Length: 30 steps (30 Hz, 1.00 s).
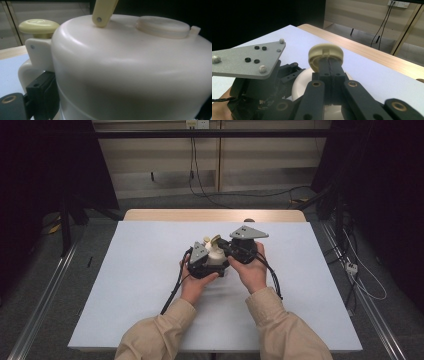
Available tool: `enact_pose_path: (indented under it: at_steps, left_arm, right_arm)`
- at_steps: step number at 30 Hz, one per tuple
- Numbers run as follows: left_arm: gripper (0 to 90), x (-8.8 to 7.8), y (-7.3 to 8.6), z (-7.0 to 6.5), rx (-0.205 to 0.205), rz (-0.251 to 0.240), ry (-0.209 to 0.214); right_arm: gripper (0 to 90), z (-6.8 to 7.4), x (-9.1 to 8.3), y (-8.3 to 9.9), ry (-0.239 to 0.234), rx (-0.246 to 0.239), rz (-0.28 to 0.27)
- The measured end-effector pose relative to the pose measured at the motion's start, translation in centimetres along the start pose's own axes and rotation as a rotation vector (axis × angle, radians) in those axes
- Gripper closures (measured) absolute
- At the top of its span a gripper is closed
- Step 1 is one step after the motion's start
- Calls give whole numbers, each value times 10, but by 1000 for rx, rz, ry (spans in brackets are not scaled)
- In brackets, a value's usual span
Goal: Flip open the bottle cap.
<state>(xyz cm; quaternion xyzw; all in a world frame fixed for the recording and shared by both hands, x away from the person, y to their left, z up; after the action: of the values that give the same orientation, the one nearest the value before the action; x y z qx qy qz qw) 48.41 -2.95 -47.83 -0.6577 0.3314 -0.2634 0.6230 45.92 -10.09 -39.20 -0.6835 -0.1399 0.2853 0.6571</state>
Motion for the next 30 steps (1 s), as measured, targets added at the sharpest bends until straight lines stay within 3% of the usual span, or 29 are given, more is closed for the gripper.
enact_pose_path:
  at_steps: [30]
  left_arm:
    - [65, 0, 0, 0, -5, -2, -1]
  right_arm:
    - [900, 1, 4, -4, 4, -2, -13]
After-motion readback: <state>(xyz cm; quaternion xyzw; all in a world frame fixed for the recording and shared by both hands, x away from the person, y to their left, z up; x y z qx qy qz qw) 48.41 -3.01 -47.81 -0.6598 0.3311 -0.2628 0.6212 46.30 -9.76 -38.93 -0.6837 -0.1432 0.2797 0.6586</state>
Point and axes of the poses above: each handheld gripper's, and its own axes: x roughly forward along the jaws, y roughly out of its underside, z roughly to its left, the point moved 7 cm from there along x, roughly forward along the jaws, and after that the axes turned 11 degrees about -z, right-handed, at the moved point
